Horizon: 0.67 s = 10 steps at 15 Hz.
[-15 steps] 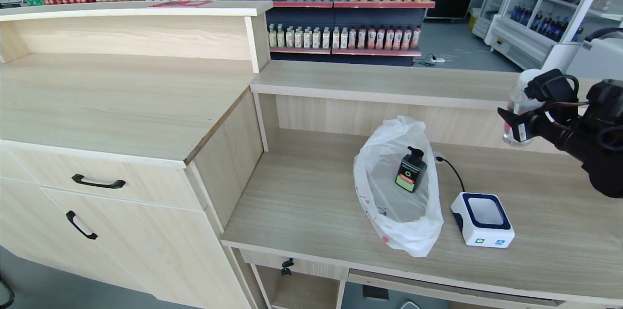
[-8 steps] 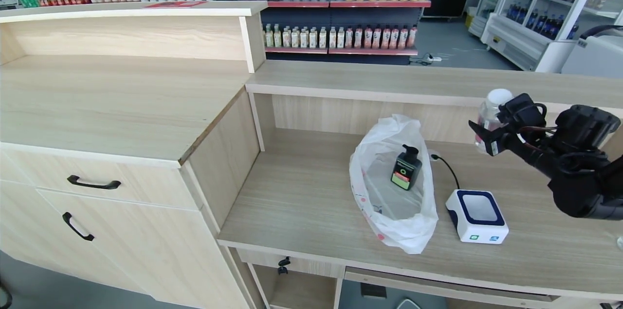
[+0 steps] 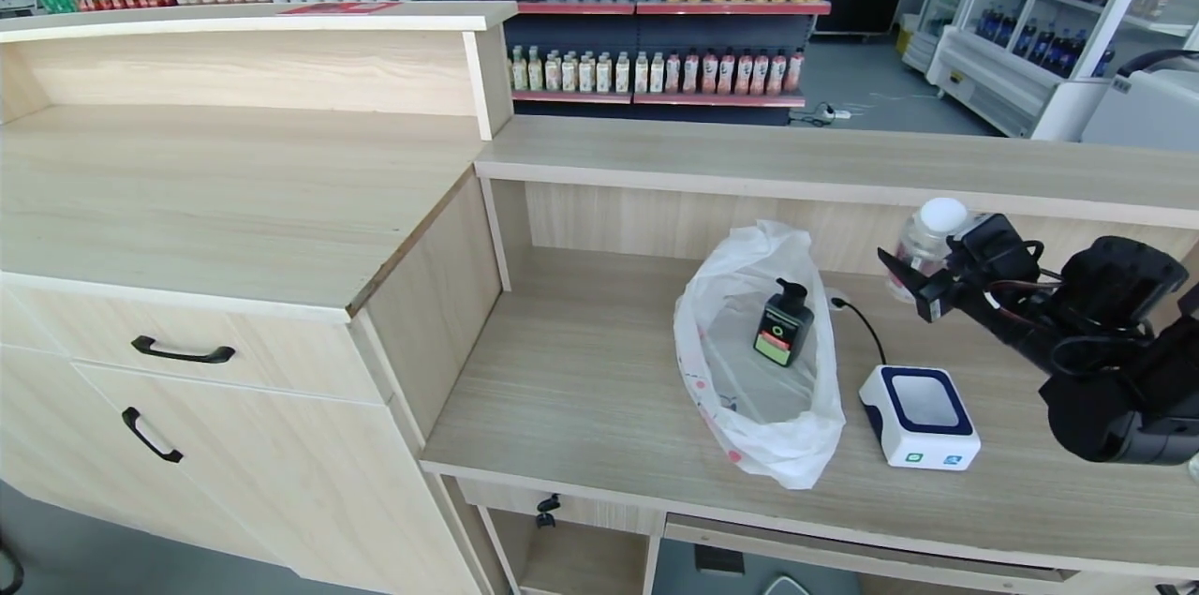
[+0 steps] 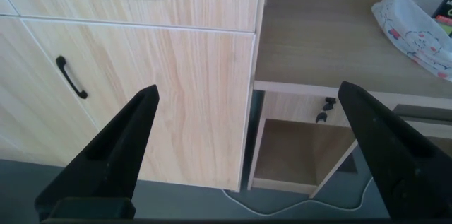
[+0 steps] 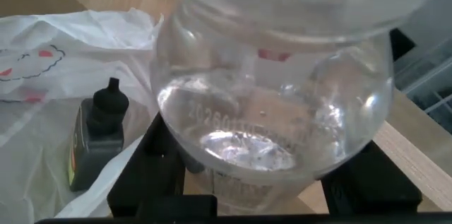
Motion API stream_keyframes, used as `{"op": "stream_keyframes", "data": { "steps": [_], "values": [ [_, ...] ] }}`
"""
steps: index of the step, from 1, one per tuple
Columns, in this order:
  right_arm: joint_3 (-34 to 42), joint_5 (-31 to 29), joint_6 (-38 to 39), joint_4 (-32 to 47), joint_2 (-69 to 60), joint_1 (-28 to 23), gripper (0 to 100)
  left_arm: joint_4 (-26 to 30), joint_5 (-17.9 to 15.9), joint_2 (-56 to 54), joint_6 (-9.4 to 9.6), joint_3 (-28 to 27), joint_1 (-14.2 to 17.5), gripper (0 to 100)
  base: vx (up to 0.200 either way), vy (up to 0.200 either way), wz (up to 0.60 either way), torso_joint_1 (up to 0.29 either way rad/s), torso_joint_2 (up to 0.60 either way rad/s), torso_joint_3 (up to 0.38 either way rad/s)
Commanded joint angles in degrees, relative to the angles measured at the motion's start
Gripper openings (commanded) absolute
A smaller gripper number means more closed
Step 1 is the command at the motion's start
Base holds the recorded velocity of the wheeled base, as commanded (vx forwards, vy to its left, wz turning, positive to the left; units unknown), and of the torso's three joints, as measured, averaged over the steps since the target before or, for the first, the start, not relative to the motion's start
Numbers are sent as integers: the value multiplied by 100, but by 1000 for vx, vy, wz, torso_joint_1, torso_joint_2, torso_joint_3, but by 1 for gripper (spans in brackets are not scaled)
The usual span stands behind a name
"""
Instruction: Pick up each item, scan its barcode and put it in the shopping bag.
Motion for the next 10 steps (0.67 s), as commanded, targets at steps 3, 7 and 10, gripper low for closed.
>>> {"op": "stream_keyframes", "data": {
  "steps": [3, 7, 10],
  "values": [
    [176, 87, -95, -72, 154, -21, 0, 0, -2, 6, -1, 0, 0, 100, 0, 0, 0, 0, 0, 0],
    [193, 175, -244, -72, 418, -56, 0, 0, -2, 6, -1, 0, 0, 100, 0, 0, 0, 0, 0, 0],
    [167, 307, -481, -72, 638, -48, 0, 0, -2, 6, -1, 0, 0, 100, 0, 0, 0, 0, 0, 0]
  ]
}}
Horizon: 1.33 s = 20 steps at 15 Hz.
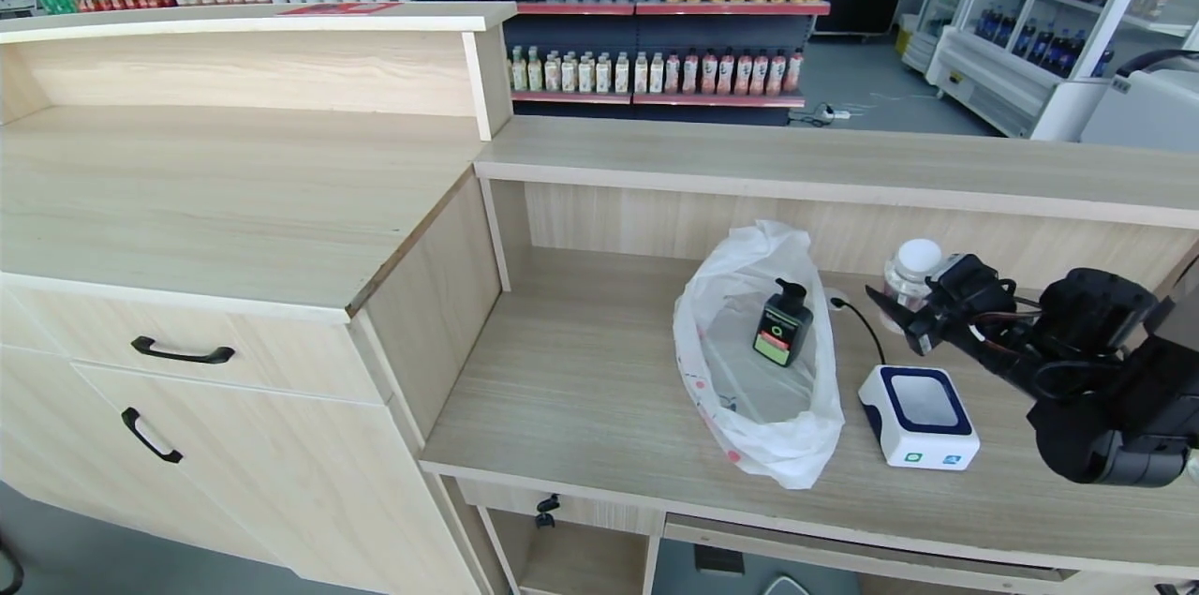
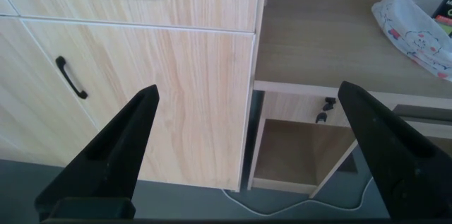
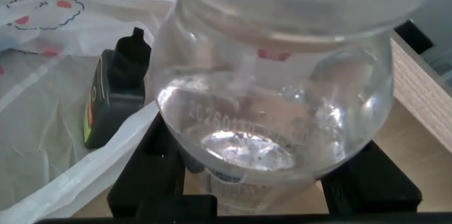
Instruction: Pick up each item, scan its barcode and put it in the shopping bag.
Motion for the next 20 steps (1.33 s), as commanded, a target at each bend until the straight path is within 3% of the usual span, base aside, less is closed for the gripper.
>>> {"op": "stream_keyframes", "data": {
  "steps": [1, 7, 20],
  "values": [
    [-12, 126, -115, -3, 177, 1, 0, 0, 0, 6, -1, 0, 0, 100, 0, 0, 0, 0, 0, 0],
    [102, 205, -115, -3, 212, -60, 0, 0, 0, 6, -1, 0, 0, 100, 0, 0, 0, 0, 0, 0],
    [84, 1357, -106, -3, 423, -183, 0, 0, 0, 6, -1, 0, 0, 100, 0, 0, 0, 0, 0, 0]
  ]
}}
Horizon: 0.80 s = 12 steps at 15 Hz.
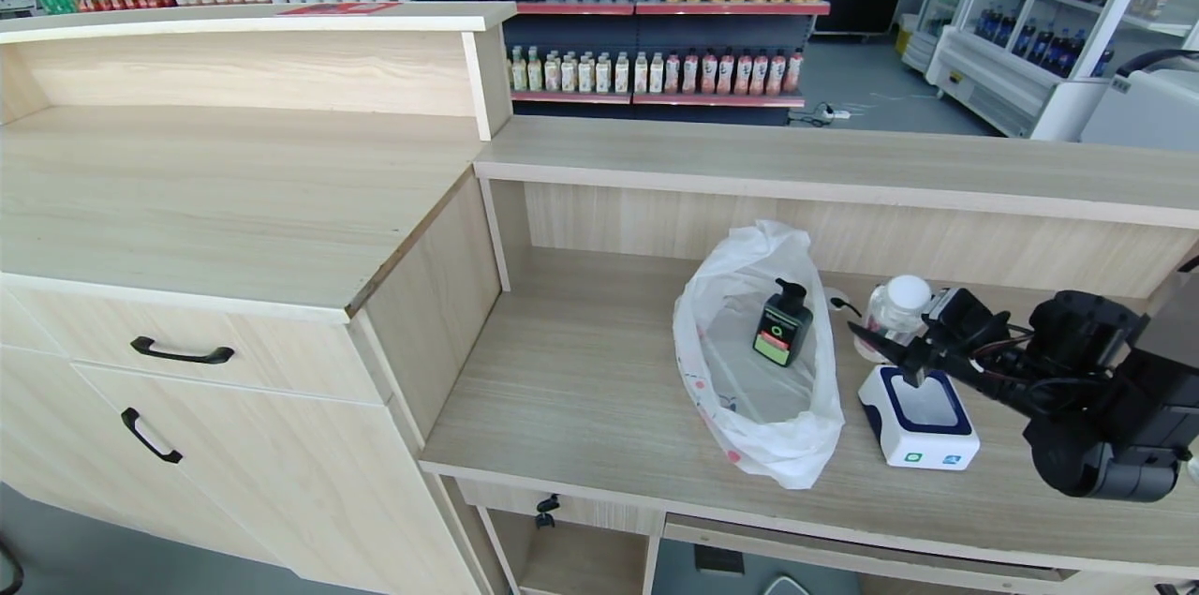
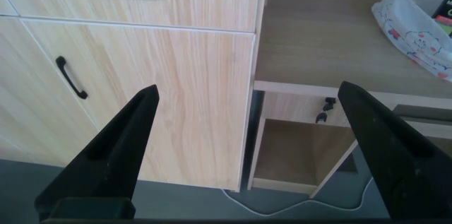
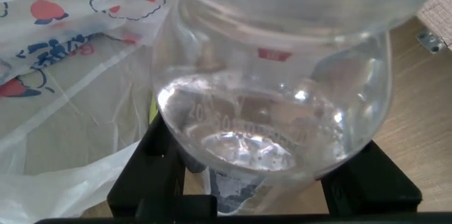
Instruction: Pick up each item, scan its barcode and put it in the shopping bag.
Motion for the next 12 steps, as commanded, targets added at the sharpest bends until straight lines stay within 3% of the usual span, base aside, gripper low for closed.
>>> {"op": "stream_keyframes", "data": {
  "steps": [1, 12],
  "values": [
    [-1, 27, -16, -6, 66, -50, 0, 0, 0, 6, -1, 0, 0, 100, 0, 0, 0, 0, 0, 0],
    [-107, 317, -113, -6, 57, -59, 0, 0, 0, 6, -1, 0, 0, 100, 0, 0, 0, 0, 0, 0]
  ]
}}
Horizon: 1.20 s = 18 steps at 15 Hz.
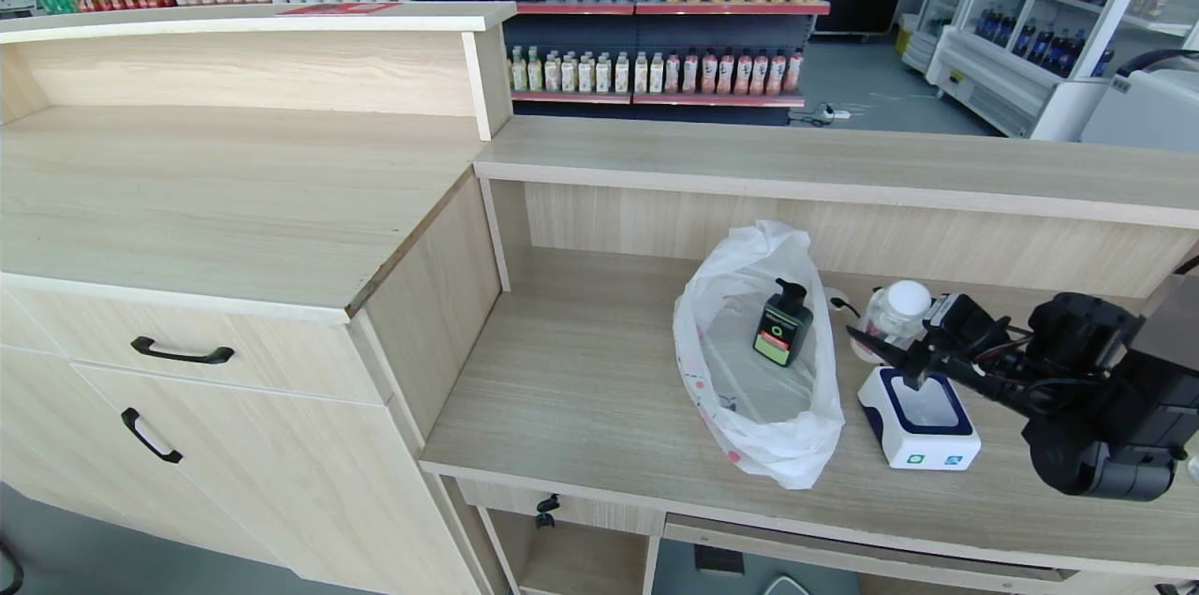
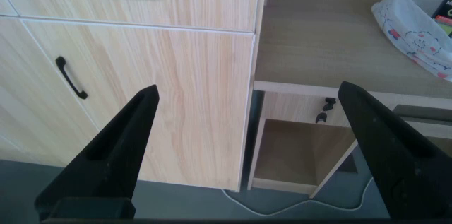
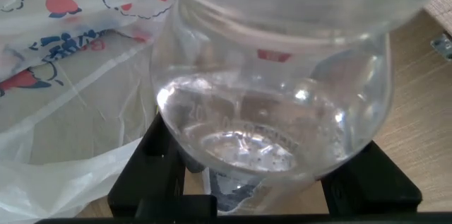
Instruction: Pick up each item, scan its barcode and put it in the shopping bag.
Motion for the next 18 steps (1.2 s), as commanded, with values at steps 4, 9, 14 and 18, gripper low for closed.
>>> {"op": "stream_keyframes", "data": {
  "steps": [4, 9, 14, 18],
  "values": [
    [63, 255, -301, -8, -208, -79, 0, 0, 0, 6, -1, 0, 0, 100, 0, 0, 0, 0, 0, 0],
    [63, 466, -433, -8, -173, -79, 0, 0, 0, 6, -1, 0, 0, 100, 0, 0, 0, 0, 0, 0],
    [46, 475, -301, -8, -525, -132, 0, 0, 0, 6, -1, 0, 0, 100, 0, 0, 0, 0, 0, 0],
    [-191, 449, -222, 2338, -1966, -554, 0, 0, 0, 6, -1, 0, 0, 100, 0, 0, 0, 0, 0, 0]
  ]
}}
